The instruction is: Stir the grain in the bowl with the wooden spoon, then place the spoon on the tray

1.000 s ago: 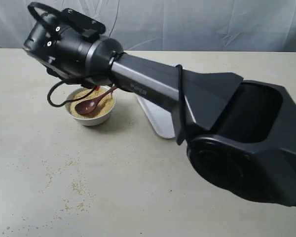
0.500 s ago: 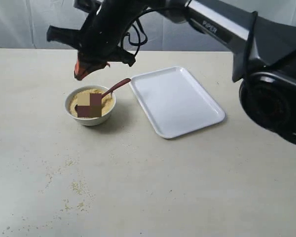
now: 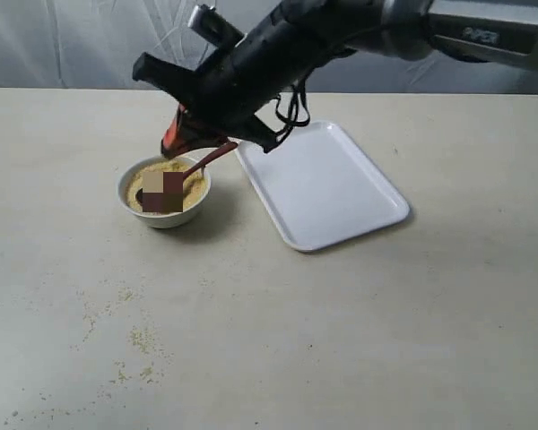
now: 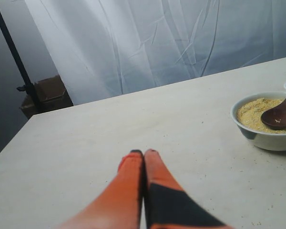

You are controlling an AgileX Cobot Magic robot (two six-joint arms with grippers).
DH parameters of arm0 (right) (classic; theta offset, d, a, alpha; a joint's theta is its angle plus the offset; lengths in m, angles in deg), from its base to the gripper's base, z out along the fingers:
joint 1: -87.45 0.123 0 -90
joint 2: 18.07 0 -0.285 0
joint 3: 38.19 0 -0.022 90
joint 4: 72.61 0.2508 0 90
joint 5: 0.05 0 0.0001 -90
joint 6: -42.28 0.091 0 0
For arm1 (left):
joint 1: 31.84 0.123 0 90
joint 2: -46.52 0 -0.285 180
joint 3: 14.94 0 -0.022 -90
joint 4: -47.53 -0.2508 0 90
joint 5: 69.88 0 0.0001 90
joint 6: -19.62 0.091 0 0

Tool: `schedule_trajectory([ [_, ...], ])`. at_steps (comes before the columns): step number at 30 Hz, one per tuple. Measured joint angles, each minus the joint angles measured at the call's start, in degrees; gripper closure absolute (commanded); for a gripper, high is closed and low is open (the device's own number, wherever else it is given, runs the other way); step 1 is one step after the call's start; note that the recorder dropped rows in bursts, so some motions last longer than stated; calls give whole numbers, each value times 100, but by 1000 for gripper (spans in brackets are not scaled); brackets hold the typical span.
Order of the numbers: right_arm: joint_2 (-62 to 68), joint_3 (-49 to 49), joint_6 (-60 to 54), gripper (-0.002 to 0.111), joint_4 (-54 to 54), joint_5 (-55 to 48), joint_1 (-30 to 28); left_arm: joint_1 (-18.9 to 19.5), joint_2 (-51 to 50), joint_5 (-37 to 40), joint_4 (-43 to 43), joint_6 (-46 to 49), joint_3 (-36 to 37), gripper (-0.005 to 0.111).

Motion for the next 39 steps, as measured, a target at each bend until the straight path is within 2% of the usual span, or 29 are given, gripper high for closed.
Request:
schedule_trajectory([
  [3,-589,866,-280,109,181,797,-208,0,0,0,0,0,0,107],
  [6,-1112,1936,-1097,109,966,1811,-355,0,0,0,0,0,0,107],
  [8,-1333,2585,-2281,109,2243,2110,-377,0,0,0,0,0,0,107],
  [10,-1384,3135,-3723,109,3829,1917,-419,0,0,0,0,0,0,107],
  [13,-1285,3594,-4777,109,4835,1614,-466,0,0,0,0,0,0,107],
  [25,-1160,3742,-5525,109,5182,2266,-516,0,0,0,0,0,0,107],
  [30,-1282,3564,-5724,109,3856,2626,-553,0,0,0,0,0,0,107],
  [34,-1658,3327,-5251,109,1954,2827,-566,0,0,0,0,0,0,107],
  [36,-1860,3173,-4560,109,745,2898,-566,0,0,0,0,0,0,107],
  [37,-2043,2974,-3390,109,-906,2937,-566,0,0,0,0,0,0,107],
  [39,-2148,2761,-2019,109,-2608,2830,-566,0,0,0,0,0,0,107],
])
